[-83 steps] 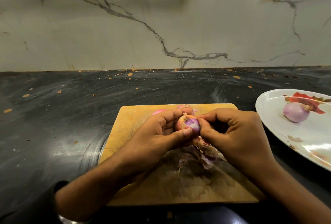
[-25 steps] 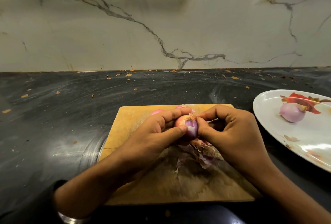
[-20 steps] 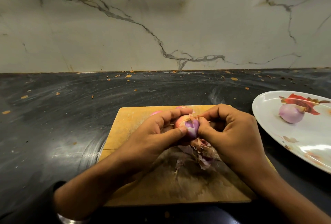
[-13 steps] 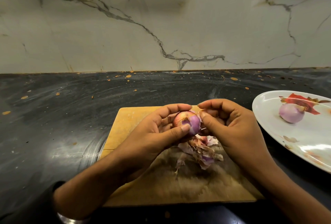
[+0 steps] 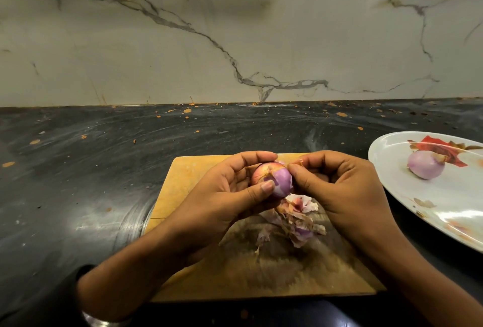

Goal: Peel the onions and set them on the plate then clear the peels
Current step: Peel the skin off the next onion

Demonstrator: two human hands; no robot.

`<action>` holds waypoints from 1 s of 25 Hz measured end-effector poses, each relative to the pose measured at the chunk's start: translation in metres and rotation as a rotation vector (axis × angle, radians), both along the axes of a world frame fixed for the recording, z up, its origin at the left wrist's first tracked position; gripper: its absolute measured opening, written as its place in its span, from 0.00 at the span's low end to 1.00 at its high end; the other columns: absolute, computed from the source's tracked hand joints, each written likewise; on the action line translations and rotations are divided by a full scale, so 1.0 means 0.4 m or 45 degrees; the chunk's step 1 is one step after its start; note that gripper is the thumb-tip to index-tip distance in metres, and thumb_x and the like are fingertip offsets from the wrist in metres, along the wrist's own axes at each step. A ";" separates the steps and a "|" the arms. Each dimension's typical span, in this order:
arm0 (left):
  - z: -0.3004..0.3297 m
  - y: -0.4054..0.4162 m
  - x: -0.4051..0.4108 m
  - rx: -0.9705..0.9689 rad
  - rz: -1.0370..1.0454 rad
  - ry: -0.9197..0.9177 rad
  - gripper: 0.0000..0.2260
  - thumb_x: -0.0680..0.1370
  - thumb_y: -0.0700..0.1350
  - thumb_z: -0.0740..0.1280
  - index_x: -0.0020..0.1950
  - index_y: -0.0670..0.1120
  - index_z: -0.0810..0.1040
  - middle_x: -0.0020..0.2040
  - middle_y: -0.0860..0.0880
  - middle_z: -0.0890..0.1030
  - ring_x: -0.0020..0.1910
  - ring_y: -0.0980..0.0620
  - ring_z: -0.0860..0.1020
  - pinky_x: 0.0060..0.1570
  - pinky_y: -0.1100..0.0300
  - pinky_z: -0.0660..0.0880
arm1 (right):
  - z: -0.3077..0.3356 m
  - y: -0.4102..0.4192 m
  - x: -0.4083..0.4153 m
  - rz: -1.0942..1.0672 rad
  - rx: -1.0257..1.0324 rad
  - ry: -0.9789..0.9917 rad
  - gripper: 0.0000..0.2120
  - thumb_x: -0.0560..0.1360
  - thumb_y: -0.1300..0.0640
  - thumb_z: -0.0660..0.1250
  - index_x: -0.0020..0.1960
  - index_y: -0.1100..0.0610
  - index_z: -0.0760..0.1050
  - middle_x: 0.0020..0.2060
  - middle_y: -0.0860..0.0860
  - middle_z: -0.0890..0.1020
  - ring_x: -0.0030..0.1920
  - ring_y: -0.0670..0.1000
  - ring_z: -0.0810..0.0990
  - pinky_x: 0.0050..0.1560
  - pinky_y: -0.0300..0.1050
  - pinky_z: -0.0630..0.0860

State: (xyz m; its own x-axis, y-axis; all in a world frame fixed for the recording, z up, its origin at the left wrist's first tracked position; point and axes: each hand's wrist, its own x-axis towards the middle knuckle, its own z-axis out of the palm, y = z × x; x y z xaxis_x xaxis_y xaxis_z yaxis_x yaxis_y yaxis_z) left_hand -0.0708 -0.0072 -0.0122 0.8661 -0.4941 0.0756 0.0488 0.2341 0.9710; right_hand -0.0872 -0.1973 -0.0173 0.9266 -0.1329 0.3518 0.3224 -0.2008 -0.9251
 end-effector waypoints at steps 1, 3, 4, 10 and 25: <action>0.000 0.000 0.000 -0.003 0.000 0.007 0.20 0.72 0.36 0.68 0.65 0.43 0.76 0.60 0.41 0.82 0.58 0.42 0.82 0.53 0.54 0.81 | -0.002 -0.002 0.002 -0.011 0.004 0.014 0.04 0.72 0.60 0.74 0.47 0.57 0.85 0.38 0.51 0.88 0.40 0.50 0.87 0.42 0.42 0.83; -0.001 0.001 0.002 -0.014 0.000 0.010 0.20 0.72 0.36 0.68 0.65 0.43 0.76 0.60 0.41 0.82 0.58 0.42 0.82 0.54 0.53 0.81 | -0.005 -0.007 0.004 -0.025 0.010 0.034 0.05 0.73 0.62 0.74 0.48 0.57 0.85 0.39 0.51 0.87 0.40 0.51 0.87 0.42 0.42 0.83; 0.000 0.001 0.003 -0.019 -0.003 0.005 0.20 0.72 0.36 0.68 0.65 0.43 0.76 0.60 0.41 0.82 0.59 0.42 0.82 0.55 0.52 0.81 | -0.005 -0.008 0.005 -0.026 0.010 0.040 0.05 0.74 0.63 0.74 0.48 0.56 0.85 0.38 0.51 0.87 0.39 0.51 0.87 0.41 0.41 0.83; -0.001 -0.001 0.004 -0.021 0.002 -0.035 0.21 0.72 0.39 0.71 0.65 0.44 0.76 0.59 0.41 0.83 0.56 0.45 0.82 0.51 0.58 0.81 | -0.027 -0.011 0.016 -0.027 -0.334 0.074 0.12 0.74 0.68 0.71 0.45 0.52 0.86 0.37 0.46 0.86 0.39 0.46 0.85 0.41 0.44 0.81; -0.003 0.000 0.002 -0.010 0.051 -0.092 0.20 0.74 0.38 0.67 0.66 0.45 0.75 0.59 0.44 0.83 0.59 0.44 0.82 0.57 0.54 0.80 | 0.013 -0.002 -0.008 0.222 0.054 0.079 0.11 0.71 0.55 0.71 0.51 0.57 0.85 0.41 0.52 0.88 0.40 0.52 0.87 0.37 0.40 0.82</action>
